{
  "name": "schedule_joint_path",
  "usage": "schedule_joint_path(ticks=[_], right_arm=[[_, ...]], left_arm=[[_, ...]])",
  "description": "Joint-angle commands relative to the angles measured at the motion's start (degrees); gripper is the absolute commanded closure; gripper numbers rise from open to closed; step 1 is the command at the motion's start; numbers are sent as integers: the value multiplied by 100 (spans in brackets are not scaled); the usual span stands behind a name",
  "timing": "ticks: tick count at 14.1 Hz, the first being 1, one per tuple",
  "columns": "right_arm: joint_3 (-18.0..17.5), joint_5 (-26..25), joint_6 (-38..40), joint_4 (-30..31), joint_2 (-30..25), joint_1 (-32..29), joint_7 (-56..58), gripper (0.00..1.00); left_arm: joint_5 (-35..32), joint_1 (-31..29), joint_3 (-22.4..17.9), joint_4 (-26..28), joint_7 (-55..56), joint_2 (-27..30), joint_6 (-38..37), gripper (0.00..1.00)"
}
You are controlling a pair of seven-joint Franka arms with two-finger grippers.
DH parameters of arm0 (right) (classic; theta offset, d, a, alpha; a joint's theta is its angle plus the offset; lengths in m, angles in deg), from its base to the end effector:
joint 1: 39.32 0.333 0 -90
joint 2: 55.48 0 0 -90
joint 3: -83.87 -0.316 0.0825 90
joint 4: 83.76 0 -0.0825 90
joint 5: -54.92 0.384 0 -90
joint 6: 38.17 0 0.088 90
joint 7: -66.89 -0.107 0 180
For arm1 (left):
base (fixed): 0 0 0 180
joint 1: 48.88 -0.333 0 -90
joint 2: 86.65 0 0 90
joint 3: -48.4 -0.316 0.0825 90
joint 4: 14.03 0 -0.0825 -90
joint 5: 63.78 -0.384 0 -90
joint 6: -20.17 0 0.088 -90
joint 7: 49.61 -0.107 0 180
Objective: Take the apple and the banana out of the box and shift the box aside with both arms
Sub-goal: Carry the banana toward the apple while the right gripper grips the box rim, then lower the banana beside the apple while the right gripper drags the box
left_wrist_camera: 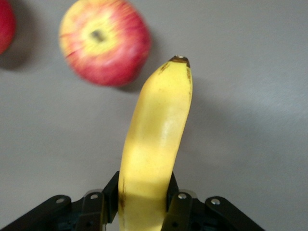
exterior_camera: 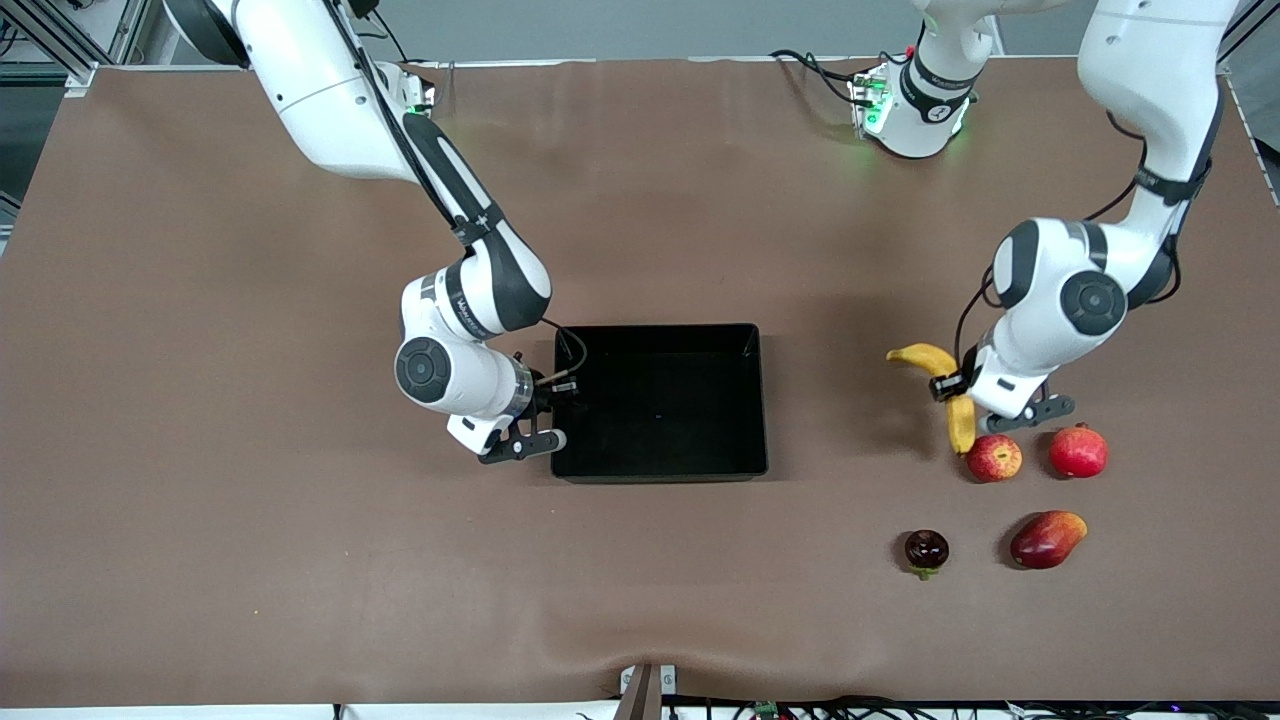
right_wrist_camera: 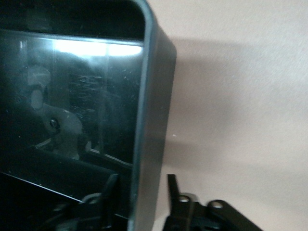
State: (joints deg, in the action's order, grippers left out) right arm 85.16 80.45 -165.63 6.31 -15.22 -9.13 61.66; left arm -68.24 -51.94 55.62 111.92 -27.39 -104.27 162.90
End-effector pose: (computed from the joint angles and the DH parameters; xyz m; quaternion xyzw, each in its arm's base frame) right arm 0.6033 0.3510 0.2262 -0.9838 -0.0669 0.0711 0.1506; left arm 0.5538 -0.0409 0.2423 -0.9916 -0.1289 0.0045 0.0055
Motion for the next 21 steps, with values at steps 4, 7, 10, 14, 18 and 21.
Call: schedule_joint_path(ticks=[4,7,10,14,18,21], right_arm=[[47,75,11,-78,8,84,-294,93],[117,84,46,-78,-36,66,-407,100],[152,84,55,-113,-141,49,-864,100],[275,84,90,-122,-369,-30,-935,100],[328,23,730,-113,-782,-486,-927,100],[363,-13,1135,-87,-1002,-872,-848,100]], left_arm=[[-73,-509,51,1046,-15,936,158,100],[-73,-826,42,1003,-410,883,158,100],[-73,-1257,42,906,-1138,629,385,100],[-81,-1696,42,723,-1974,-73,1239,100],[-82,-1795,42,160,-2222,-636,1239,100],[-64,-1733,59,10,-2161,-769,1239,100]])
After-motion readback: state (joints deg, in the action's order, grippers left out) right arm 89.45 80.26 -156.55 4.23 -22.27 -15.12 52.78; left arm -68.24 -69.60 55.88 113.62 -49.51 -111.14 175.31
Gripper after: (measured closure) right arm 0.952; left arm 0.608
